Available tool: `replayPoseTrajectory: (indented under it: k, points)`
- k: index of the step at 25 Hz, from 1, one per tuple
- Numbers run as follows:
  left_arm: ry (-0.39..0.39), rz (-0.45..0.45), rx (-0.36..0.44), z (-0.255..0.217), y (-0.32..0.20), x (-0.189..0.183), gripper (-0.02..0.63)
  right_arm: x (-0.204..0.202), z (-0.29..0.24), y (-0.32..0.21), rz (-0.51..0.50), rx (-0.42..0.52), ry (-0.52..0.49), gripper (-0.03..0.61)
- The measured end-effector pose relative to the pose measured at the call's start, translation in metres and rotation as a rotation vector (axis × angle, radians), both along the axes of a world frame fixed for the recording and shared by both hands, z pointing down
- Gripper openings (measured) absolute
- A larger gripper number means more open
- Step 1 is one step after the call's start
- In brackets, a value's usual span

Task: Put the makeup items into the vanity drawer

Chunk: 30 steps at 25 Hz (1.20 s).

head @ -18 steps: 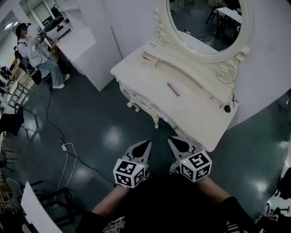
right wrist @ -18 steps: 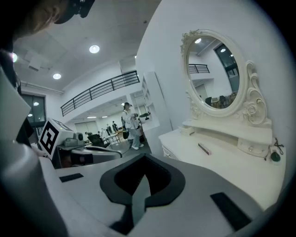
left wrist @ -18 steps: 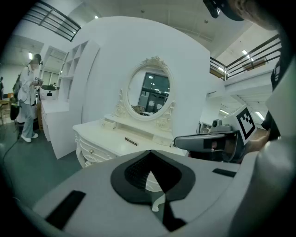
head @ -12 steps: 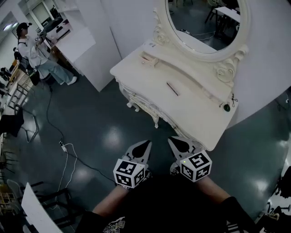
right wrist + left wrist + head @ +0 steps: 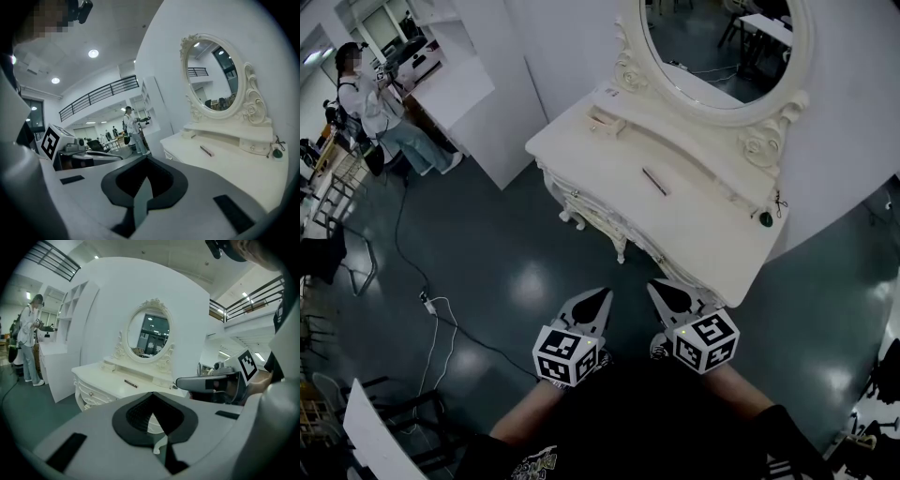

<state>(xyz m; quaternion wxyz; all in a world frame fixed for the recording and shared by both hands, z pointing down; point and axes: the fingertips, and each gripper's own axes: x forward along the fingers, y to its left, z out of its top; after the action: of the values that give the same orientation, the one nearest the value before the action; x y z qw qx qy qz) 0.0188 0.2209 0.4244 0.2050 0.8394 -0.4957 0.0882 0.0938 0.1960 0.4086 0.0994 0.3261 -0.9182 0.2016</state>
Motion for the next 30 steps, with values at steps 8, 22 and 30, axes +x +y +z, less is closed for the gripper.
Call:
replayPoseTrajectory:
  k: [8, 22, 30]
  points:
    - [0.000, 0.010, 0.002, -0.001, 0.004, -0.016, -0.002, -0.011, -0.002, 0.002, 0.021, 0.014, 0.009, 0.029]
    - [-0.002, 0.072, -0.008, 0.005, 0.014, -0.055, -0.003, -0.047, 0.003, 0.011, 0.084, 0.012, 0.021, 0.028]
    - [0.007, 0.102, -0.017, 0.013, 0.022, -0.074, -0.002, -0.062, 0.009, 0.019, 0.133, 0.006, 0.025, 0.029]
